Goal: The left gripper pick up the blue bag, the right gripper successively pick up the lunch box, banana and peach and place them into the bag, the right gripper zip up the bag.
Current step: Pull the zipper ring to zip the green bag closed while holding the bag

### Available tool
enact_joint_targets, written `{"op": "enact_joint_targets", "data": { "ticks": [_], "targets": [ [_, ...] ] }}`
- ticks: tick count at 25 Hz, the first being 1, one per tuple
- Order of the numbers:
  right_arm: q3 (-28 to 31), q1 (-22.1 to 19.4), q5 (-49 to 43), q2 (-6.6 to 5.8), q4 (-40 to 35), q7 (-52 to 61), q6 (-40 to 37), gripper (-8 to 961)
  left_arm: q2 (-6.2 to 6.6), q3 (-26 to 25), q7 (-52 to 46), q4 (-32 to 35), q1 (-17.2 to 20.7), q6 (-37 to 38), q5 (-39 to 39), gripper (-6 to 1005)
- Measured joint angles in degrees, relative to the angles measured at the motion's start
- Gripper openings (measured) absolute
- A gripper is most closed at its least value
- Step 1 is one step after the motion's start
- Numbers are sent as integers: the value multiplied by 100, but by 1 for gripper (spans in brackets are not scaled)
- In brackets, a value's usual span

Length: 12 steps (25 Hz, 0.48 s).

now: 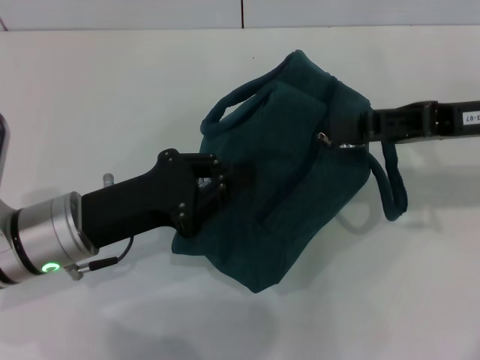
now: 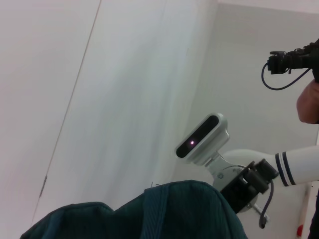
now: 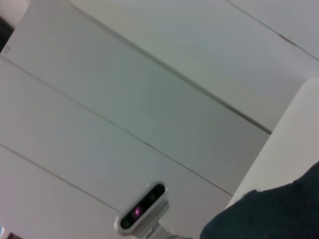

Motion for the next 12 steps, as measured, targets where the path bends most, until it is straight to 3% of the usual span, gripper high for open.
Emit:
{"op": "enact_joint_targets", "data": {
  "ticks": [9,12],
  "targets": [
    [8,41,-206,-31,-172,-110,30,772,0,0,-1,0,1,0,0,66],
    [11,43,-207,-45,-174,-112,55,655,0,0,-1,0,1,0,-3,66]
  ]
}}
